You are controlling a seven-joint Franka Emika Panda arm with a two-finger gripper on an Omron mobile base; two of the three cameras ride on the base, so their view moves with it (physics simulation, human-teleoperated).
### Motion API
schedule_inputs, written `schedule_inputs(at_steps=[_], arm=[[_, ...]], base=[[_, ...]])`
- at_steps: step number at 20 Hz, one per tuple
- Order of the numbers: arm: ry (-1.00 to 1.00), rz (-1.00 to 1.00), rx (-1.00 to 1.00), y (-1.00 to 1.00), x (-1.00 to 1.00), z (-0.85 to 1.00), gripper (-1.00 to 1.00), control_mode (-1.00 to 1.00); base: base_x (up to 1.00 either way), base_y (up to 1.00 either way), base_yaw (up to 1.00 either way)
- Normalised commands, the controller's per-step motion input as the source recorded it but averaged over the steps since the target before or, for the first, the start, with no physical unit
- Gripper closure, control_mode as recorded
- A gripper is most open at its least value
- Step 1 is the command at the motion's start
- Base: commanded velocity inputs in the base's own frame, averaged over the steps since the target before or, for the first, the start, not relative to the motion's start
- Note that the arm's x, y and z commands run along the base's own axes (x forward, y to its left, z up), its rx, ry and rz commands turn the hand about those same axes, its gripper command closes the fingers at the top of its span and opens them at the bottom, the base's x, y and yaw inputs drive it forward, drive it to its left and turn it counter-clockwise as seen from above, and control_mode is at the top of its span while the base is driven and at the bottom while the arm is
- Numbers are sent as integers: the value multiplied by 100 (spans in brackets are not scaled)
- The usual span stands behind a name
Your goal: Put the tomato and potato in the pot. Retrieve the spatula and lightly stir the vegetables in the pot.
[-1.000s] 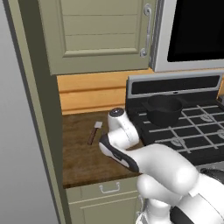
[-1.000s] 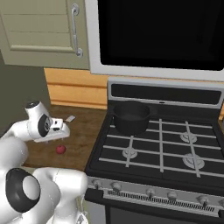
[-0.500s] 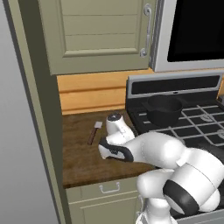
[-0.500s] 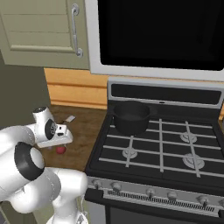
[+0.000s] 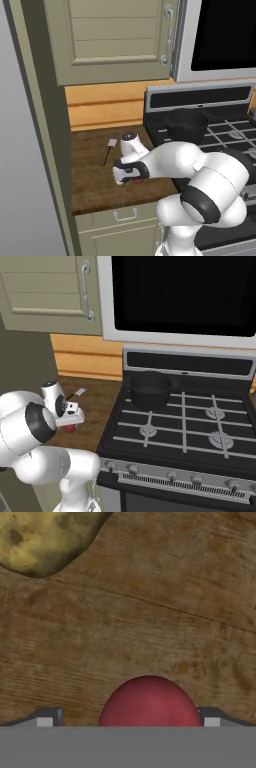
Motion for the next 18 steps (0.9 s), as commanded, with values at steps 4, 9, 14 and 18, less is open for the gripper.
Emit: schedule_inputs(at_steps=[4,9,14,18], arm=[[0,-5,0,-11,-3,-10,100,-100],[-10,-10,0,-42,-33,13,100,-100],[-24,-13,0,-56,-19,75,100,-100],[-26,-13,0,-62,0,99,100,-100]], base=[[0,0,0],[0,0,0],[0,0,0],[0,0,0]])
